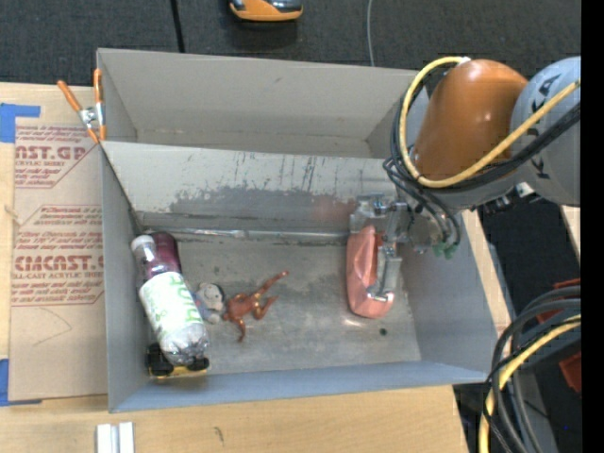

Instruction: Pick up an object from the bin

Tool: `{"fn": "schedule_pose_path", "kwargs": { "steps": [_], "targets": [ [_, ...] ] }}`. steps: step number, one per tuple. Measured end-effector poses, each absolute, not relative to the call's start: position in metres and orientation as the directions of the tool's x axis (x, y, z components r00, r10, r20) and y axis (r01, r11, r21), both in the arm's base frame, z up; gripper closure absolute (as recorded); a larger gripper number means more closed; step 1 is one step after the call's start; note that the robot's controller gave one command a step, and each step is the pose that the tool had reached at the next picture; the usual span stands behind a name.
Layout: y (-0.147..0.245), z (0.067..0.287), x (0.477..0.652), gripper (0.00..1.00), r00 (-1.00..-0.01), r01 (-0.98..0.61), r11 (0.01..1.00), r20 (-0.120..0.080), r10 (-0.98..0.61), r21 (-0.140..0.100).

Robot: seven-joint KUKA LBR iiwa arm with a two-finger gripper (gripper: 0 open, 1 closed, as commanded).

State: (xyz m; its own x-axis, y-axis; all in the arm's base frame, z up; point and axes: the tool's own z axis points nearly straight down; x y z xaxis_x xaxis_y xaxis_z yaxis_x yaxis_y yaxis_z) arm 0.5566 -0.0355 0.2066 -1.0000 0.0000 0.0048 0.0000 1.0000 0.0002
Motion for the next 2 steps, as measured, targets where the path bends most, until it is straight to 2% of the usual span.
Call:
{"fn": "schedule_pose_path", "kwargs": {
  "steps": [1, 2],
  "targets": [
    [-0.035, 0.211, 0.558, 0.00, -1.000, -0.001, 1.000, -0.002, -0.001, 0.000],
    [0.008, 0.150, 0.563, 0.00, -0.990, -0.144, 0.990, -0.005, -0.144, -0.001]
  ]
}}
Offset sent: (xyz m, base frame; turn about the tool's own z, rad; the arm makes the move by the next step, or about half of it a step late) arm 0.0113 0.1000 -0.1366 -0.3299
